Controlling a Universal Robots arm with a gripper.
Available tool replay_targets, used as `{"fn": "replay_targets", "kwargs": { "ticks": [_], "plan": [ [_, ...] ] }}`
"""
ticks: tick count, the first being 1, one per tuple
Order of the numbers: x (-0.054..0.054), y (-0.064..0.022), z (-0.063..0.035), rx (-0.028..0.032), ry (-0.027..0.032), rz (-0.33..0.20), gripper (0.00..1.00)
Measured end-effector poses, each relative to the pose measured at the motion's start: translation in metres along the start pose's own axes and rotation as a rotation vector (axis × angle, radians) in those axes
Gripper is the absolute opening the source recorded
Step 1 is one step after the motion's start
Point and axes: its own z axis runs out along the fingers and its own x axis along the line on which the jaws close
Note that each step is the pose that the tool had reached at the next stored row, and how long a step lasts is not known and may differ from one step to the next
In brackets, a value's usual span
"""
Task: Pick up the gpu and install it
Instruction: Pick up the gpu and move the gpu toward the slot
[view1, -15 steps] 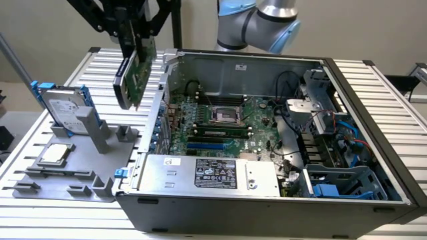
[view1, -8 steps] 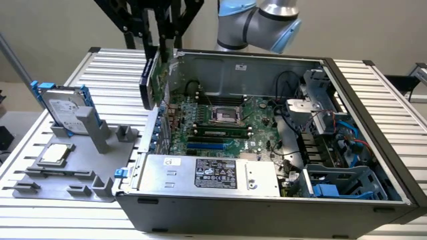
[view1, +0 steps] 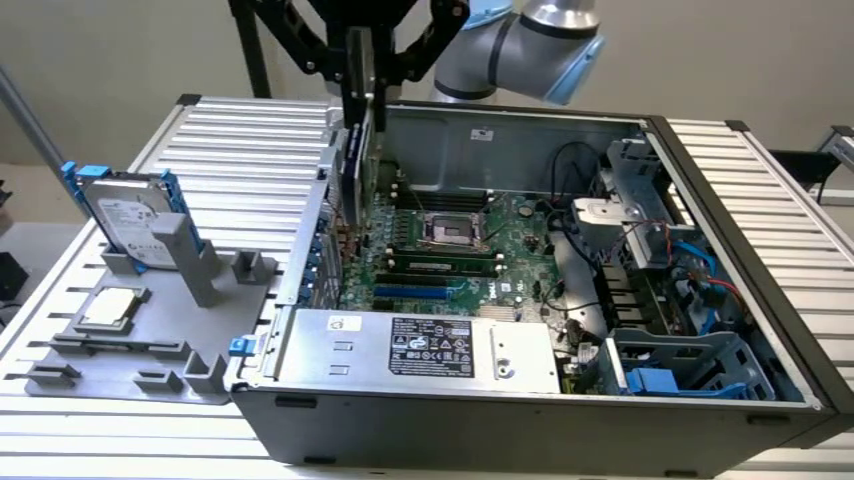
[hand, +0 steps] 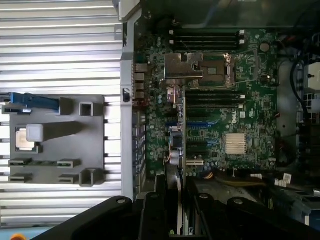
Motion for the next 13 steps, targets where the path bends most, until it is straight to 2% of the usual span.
{"fn": "replay_targets", "kwargs": {
  "ticks": [13],
  "plan": [
    [-0.041,0.0209,0.0243,0.0018,-0.0001,-0.001,0.27]
  ]
}}
